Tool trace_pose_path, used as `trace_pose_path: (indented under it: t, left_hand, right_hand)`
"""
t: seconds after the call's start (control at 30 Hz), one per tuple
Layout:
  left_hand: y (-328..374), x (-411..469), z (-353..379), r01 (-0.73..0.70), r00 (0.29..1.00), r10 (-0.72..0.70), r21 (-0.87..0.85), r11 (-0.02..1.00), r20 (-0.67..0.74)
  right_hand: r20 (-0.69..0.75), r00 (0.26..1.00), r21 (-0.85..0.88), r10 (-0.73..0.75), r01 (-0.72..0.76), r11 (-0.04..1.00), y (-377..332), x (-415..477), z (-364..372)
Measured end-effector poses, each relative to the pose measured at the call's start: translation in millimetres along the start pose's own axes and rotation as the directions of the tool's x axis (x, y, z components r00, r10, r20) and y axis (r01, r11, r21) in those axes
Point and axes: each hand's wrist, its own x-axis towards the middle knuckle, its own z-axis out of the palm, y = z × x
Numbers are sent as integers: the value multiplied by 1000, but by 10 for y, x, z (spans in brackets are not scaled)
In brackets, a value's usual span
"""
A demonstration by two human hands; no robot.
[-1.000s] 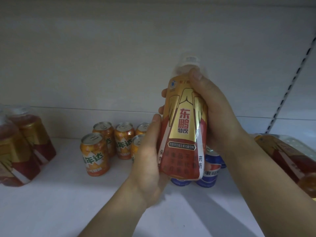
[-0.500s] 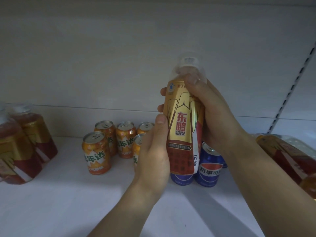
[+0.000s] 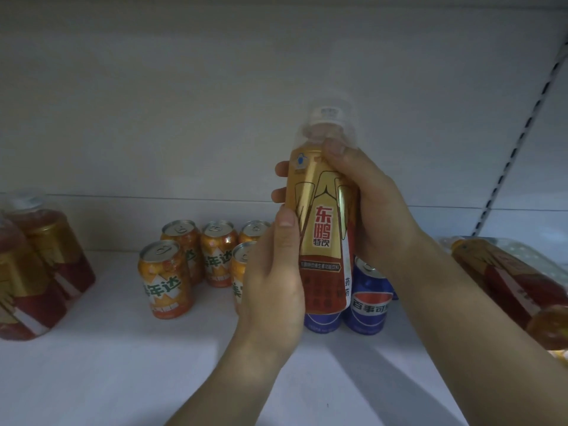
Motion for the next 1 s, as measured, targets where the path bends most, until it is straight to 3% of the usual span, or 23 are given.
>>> trace_pose_path:
  t: [0.13,0.2,0.3,0.37,0.53,0.77,1.0]
  left_hand:
    - [12,9,27,16,999,-16,6,1000,-35]
    - [-3,41,0,90,996,-91,-91,992,-16]
    - [25,41,-36,262,964,-243,-265,928,105]
    - [38,25,-45,333,938,-285,-285,899,199]
    - [47,37,-69,200,968,-173,-141,970,180]
    - [1,-23,-54,13,981,-14,5,1000,191]
    - [12,-1,-154,232,921,-162,-167,958,354]
  right_hand:
    - [-56,997,-36,-44,42,998,-11,9,23]
    - [-101,992,-91,-81,72,993,-44,3,30]
    - [-97,990,-122,-100,88,989,-135,-28,60]
    - [-97,989,-142,-113,98,985,-192,-47,83]
    - [-156,965,-201,-211,178,963,-224,-74,107]
    - [-152,972,-246,-178,137,960,-187,-83,152]
    - [-105,990,-130,-99,86,988,-183,-41,94]
